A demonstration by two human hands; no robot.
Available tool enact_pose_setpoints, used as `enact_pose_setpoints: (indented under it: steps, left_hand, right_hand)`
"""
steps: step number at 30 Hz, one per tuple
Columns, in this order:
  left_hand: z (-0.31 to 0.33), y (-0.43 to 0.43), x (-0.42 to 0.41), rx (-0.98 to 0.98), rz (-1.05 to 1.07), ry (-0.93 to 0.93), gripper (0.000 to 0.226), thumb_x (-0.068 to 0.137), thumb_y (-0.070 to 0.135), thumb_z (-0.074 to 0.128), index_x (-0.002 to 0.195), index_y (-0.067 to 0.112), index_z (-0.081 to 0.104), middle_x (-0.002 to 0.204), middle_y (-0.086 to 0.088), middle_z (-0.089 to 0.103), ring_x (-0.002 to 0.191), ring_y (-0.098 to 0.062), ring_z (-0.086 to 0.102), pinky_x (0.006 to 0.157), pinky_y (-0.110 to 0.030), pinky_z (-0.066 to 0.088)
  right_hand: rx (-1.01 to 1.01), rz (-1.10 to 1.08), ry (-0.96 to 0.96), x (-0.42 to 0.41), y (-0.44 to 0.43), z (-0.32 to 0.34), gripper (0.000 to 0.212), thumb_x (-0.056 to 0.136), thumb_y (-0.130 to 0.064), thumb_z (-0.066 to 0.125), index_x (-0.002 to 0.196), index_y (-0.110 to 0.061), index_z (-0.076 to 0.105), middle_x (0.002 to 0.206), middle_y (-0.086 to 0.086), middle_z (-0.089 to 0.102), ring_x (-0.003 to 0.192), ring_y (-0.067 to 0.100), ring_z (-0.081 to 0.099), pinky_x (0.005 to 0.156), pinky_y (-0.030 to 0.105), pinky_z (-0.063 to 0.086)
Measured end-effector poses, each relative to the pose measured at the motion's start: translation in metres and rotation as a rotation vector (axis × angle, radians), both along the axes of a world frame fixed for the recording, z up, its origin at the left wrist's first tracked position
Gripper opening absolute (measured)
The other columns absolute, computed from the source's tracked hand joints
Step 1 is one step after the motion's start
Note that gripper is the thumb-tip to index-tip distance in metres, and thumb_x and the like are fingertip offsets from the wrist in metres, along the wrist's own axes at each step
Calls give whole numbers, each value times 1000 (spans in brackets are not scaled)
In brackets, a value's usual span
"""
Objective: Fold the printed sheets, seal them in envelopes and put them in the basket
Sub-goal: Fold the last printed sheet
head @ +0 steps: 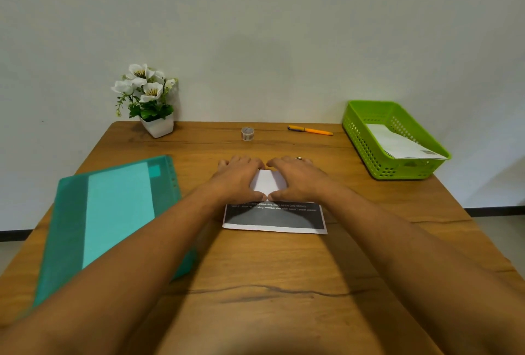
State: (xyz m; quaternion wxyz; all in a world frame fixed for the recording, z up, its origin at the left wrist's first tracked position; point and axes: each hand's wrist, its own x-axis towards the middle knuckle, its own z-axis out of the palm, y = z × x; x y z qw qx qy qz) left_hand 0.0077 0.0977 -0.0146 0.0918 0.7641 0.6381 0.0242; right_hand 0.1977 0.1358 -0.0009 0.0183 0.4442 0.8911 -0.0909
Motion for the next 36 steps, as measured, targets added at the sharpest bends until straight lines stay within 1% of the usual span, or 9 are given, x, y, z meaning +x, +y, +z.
enact_pose_setpoints:
  steps: [8,13,15,20,24,29,30,32,36]
  left_hand:
    - [-1,-11,-31,-51,96,-54,78,82,61,73,147,34,38,150,4,47,137,-21,38,110,-48,29]
    - [5,-22,-39,-10,112,-52,72,84,54,75,145,33,42,149,5,49,137,-20,41,112,-49,34]
    - [10,-27,-37,61,114,-89,62,85,48,76,139,34,48,141,7,54,132,-18,45,111,-47,37]
    - [26,-34,-38,277,101,-242,20,93,31,70,104,40,57,108,17,61,106,-9,55,100,-42,43]
    - [35,-37,-36,368,59,-266,17,95,25,69,97,38,59,98,19,61,96,-5,57,97,-38,42]
    - [27,-45,-34,343,40,-284,23,92,30,73,108,39,59,97,19,61,94,-4,59,87,-32,50]
    - [25,-47,-33,309,36,-284,26,91,33,73,112,39,59,99,19,61,95,-4,60,83,-30,52]
    - [20,-50,-30,218,21,-245,36,90,43,73,121,39,56,109,18,59,102,-7,59,82,-30,53]
    - [6,-47,-23,10,45,-120,79,81,69,69,146,33,43,139,8,53,125,-14,49,102,-39,48]
  right_hand:
    - [-40,-103,-2,46,-1,-1,86,81,-65,75,151,-29,41,155,-1,49,139,25,47,114,48,35]
    - [11,-136,7,63,-7,3,74,78,-60,79,140,-30,49,145,-2,57,131,24,52,108,43,39]
    - [81,-120,15,62,-9,6,64,79,-54,79,133,-30,52,139,-2,61,126,24,55,104,41,40]
    - [219,-79,101,55,-11,24,32,91,-34,72,120,-29,61,121,-5,69,117,19,61,97,35,37]
    - [334,-74,111,52,-13,33,18,94,-21,63,111,-26,67,109,-5,72,107,22,64,94,36,39]
    - [345,-58,97,52,-22,28,10,94,-21,64,102,-27,65,104,-7,70,102,22,64,92,37,42]
    - [308,-55,98,52,-24,25,11,95,-27,66,107,-28,64,108,-7,70,105,21,63,94,36,42]
    - [185,-86,97,51,-28,19,31,95,-43,67,123,-29,62,125,-6,67,116,20,60,99,39,44]
    - [-20,-172,-9,47,-29,9,75,86,-62,72,149,-32,44,153,-2,49,135,27,48,104,46,48]
